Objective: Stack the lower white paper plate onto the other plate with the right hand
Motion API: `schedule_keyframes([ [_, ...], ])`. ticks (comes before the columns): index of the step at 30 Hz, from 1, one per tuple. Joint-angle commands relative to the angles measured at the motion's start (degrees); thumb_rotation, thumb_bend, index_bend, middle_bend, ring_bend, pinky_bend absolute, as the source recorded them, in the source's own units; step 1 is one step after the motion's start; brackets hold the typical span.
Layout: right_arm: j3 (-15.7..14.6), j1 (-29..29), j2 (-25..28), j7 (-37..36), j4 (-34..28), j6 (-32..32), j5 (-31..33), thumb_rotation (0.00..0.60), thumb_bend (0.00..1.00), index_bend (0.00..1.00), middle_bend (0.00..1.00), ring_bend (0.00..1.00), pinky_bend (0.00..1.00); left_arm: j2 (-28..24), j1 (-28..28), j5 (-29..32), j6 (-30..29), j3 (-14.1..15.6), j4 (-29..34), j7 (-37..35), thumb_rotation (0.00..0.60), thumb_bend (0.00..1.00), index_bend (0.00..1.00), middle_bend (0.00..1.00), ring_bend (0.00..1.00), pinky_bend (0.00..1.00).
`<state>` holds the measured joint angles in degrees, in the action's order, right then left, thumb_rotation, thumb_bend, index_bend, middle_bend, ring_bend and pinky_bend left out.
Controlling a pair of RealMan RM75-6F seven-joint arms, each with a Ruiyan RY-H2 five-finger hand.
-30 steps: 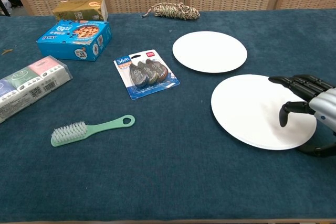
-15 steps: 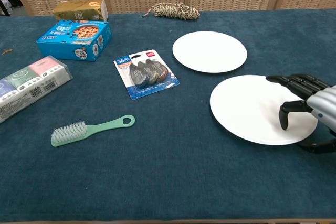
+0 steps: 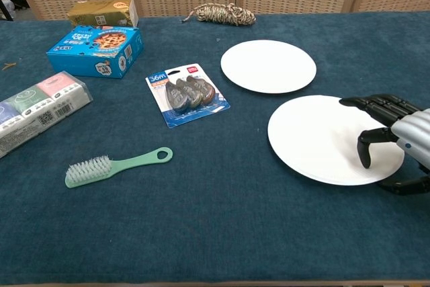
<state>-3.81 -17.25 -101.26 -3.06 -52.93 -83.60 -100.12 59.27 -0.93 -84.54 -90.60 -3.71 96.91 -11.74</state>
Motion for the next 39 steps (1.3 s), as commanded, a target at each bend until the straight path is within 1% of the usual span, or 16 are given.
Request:
schedule_keyframes([
  [1, 0.0, 0.0, -0.4, -0.6, 0.6, -0.2, 0.1, 0.600, 0.56, 0.66, 0.06, 0.00, 0.00, 0.0, 0.0, 0.1, 0.0, 0.0, 0.0, -0.1, 0.600, 0.00, 0.00, 0.00, 0.00, 0.00],
  [8, -0.1, 0.0, -1.0, -2.4, 2.2, -1.2, -0.2, 0.600, 0.69, 0.67, 0.07, 0.00, 0.00, -0.1, 0.0, 0.0, 0.0, 0.0, 0.0, -0.2, 0.600, 0.00, 0.00, 0.00, 0.00, 0.00],
  [13, -0.1, 0.0, -1.0, -3.2, 2.5, -2.3, -0.5, 0.600, 0.75, 0.67, 0.08, 0.00, 0.00, 0.0, 0.0, 0.0, 0.1, 0.0, 0.0, -0.1, 0.600, 0.00, 0.00, 0.00, 0.00, 0.00],
  [17, 0.0, 0.0, -1.1, -4.2, 2.8, -3.5, -0.8, 0.600, 0.86, 0.67, 0.08, 0.00, 0.02, 0.0, 0.0, 0.0, 0.0, 0.0, -0.1, -0.1, 0.600, 0.00, 0.00, 0.00, 0.00, 0.00],
  [27, 0.2, 0.0, -2.5, -7.1, 5.9, -5.9, -1.0, 0.600, 0.90, 0.68, 0.09, 0.00, 0.03, 0.0, -0.1, 0.0, -0.1, -0.1, -0.1, -0.3, 0.600, 0.00, 0.00, 0.00, 0.00, 0.00],
  [35, 1.8, 0.3, -4.9, -11.4, 9.8, -12.1, -1.4, 0.600, 0.92, 0.69, 0.10, 0.00, 0.04, -0.2, -0.1, 0.0, -0.2, -0.1, 0.0, -0.5, 0.600, 0.00, 0.00, 0.00, 0.00, 0.00],
  [39, 2.1, 0.3, -6.0, -12.8, 11.9, -13.7, -1.4, 0.600, 0.92, 0.70, 0.11, 0.00, 0.04, -0.2, -0.1, 0.0, -0.2, -0.1, 0.0, -0.6, 0.600, 0.00, 0.00, 0.00, 0.00, 0.00],
])
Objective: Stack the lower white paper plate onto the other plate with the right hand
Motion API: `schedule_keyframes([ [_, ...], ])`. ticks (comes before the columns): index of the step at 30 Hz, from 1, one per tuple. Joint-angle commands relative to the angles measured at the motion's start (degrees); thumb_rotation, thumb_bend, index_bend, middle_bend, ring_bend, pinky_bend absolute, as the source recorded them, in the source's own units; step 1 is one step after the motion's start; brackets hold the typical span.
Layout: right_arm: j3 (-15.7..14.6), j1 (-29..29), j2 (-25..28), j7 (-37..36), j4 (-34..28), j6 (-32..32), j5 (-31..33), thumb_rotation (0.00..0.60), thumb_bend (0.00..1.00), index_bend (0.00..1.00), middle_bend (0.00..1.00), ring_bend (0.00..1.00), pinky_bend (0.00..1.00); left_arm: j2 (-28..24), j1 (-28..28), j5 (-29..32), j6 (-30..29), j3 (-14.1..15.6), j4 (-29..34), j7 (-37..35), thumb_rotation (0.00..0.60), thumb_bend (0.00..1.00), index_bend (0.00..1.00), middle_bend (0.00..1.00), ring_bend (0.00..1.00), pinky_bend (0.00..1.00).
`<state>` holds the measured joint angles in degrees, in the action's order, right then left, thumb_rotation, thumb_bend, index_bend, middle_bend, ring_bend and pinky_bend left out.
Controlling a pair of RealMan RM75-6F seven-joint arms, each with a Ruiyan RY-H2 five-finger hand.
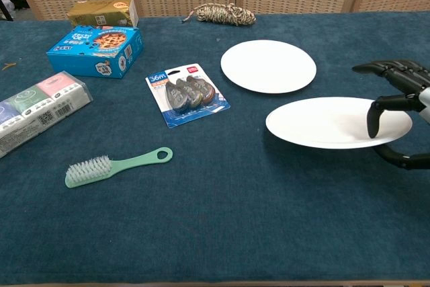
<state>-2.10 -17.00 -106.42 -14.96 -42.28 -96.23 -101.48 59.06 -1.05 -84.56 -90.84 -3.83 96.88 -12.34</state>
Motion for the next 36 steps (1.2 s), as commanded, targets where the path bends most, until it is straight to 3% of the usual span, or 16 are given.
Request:
schedule_keyframes([
  [1, 0.6, 0.1, -1.2, -1.4, 1.9, -1.8, -0.1, 0.600, 0.92, 0.70, 0.11, 0.00, 0.04, 0.0, 0.0, 0.0, 0.0, 0.0, 0.0, 0.0, 0.600, 0.00, 0.00, 0.00, 0.00, 0.00],
  [14, 2.3, -0.6, -3.6, -4.3, 5.9, -6.7, 0.6, 0.600, 0.92, 0.71, 0.12, 0.00, 0.04, 0.0, 0.0, 0.1, 0.1, 0.0, 0.0, 0.0, 0.600, 0.00, 0.00, 0.00, 0.00, 0.00],
  [23, 4.5, -3.8, -2.2, -1.8, 1.9, -7.5, 0.8, 0.600, 0.92, 0.71, 0.12, 0.00, 0.04, -0.1, 0.0, 0.1, 0.1, -0.1, 0.0, -0.1, 0.600, 0.00, 0.00, 0.00, 0.00, 0.00],
  [31, 8.7, -10.9, -0.4, 6.1, -6.3, 0.2, 2.4, 0.600, 0.93, 0.71, 0.12, 0.00, 0.04, 0.1, 0.4, 0.3, 0.8, -0.1, 0.0, 0.2, 0.600, 0.00, 0.00, 0.00, 0.00, 0.00],
  [36, 11.7, -15.1, -1.4, 9.8, -7.5, 6.6, 5.1, 0.600, 0.93, 0.71, 0.12, 0.00, 0.04, 0.1, 0.5, 0.6, 1.1, -0.1, 0.1, 0.2, 0.600, 0.00, 0.00, 0.00, 0.00, 0.00],
])
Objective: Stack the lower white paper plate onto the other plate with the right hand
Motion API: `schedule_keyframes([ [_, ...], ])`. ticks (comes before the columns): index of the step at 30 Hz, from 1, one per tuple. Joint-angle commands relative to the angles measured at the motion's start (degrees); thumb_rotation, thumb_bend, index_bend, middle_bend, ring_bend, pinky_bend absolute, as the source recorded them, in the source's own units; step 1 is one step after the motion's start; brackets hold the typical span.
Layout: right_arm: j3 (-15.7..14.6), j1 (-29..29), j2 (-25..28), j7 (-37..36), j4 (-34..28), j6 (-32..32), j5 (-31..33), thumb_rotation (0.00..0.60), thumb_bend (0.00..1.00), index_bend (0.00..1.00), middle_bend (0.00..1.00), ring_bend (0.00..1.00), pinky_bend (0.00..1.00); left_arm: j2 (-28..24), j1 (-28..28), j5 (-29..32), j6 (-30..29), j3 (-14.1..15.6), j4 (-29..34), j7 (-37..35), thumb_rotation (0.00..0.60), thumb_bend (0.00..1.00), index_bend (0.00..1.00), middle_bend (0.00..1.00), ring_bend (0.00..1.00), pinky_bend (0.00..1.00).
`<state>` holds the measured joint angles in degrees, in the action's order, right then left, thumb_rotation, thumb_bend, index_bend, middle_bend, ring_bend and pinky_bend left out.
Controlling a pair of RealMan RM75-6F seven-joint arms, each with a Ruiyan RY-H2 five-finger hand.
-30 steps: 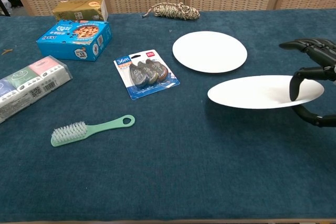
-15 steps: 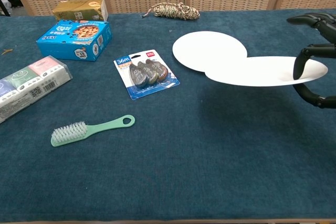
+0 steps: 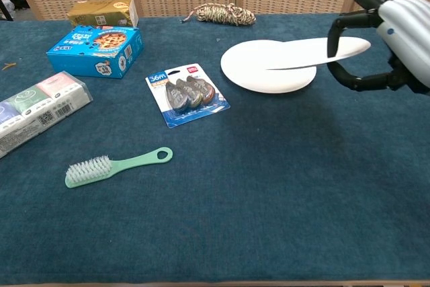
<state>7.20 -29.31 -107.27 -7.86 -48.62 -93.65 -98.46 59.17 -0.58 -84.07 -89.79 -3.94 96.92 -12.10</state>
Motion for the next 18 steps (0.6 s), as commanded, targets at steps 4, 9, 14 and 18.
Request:
schedule_keyframes([
  [4, 5.0, -6.0, -1.9, 4.1, 0.0, 8.2, 4.5, 0.600, 0.93, 0.71, 0.12, 0.00, 0.04, -0.3, 0.0, 0.8, 0.1, -0.4, 0.0, -0.6, 0.600, 0.00, 0.00, 0.00, 0.00, 0.00],
  [9, 7.9, -9.3, -3.5, 4.4, 3.1, 12.5, 7.9, 0.600, 0.93, 0.71, 0.12, 0.00, 0.05, -0.5, 0.2, 1.7, 0.7, -0.8, -0.1, -1.2, 0.600, 0.00, 0.00, 0.00, 0.00, 0.00],
  [14, 9.3, -11.9, -5.4, 3.7, 7.9, 16.0, 10.4, 0.600, 0.93, 0.71, 0.12, 0.00, 0.05, -0.6, 0.6, 3.0, 1.5, -1.3, -0.3, -1.4, 0.600, 0.00, 0.00, 0.00, 0.00, 0.00],
  [18, 9.4, -13.8, -6.8, 3.4, 12.1, 18.7, 11.5, 0.600, 0.93, 0.71, 0.12, 0.00, 0.05, -0.6, 0.8, 4.0, 2.3, -1.7, -0.5, -1.4, 0.600, 0.00, 0.00, 0.00, 0.00, 0.00],
])
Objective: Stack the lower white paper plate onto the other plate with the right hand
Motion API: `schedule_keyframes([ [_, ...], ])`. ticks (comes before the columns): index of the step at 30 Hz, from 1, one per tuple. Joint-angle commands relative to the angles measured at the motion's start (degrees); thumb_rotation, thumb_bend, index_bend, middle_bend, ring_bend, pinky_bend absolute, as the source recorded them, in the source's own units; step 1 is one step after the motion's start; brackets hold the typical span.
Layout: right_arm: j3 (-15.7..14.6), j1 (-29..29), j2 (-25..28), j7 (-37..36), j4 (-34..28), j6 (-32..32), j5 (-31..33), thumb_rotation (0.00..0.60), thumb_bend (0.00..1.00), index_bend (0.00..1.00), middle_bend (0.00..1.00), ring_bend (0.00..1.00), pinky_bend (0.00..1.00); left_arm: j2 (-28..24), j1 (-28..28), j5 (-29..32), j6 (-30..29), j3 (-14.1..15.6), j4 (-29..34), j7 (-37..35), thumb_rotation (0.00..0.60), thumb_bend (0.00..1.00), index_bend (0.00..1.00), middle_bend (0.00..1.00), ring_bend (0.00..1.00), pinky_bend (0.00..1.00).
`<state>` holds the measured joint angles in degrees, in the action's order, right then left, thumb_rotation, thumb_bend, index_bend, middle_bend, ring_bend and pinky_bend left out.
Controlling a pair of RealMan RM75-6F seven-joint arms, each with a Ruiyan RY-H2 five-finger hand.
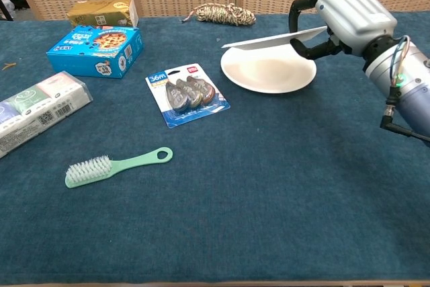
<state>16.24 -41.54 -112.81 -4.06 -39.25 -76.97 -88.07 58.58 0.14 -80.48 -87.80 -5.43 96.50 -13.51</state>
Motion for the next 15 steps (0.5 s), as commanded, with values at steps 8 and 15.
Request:
schedule_keyframes([
  [8, 1.3, -5.7, -4.3, -2.7, 10.6, 6.4, 3.6, 0.600, 0.93, 0.71, 0.12, 0.00, 0.05, 0.3, 0.4, 3.3, 1.5, -1.1, -0.7, 0.5, 0.600, 0.00, 0.00, 0.00, 0.00, 0.00],
  [15, 1.2, -7.9, -5.8, -3.3, 14.4, 8.5, 4.7, 0.600, 0.93, 0.71, 0.12, 0.00, 0.05, 0.5, 0.6, 4.1, 2.2, -1.3, -0.7, 0.9, 0.600, 0.00, 0.00, 0.00, 0.00, 0.00],
])
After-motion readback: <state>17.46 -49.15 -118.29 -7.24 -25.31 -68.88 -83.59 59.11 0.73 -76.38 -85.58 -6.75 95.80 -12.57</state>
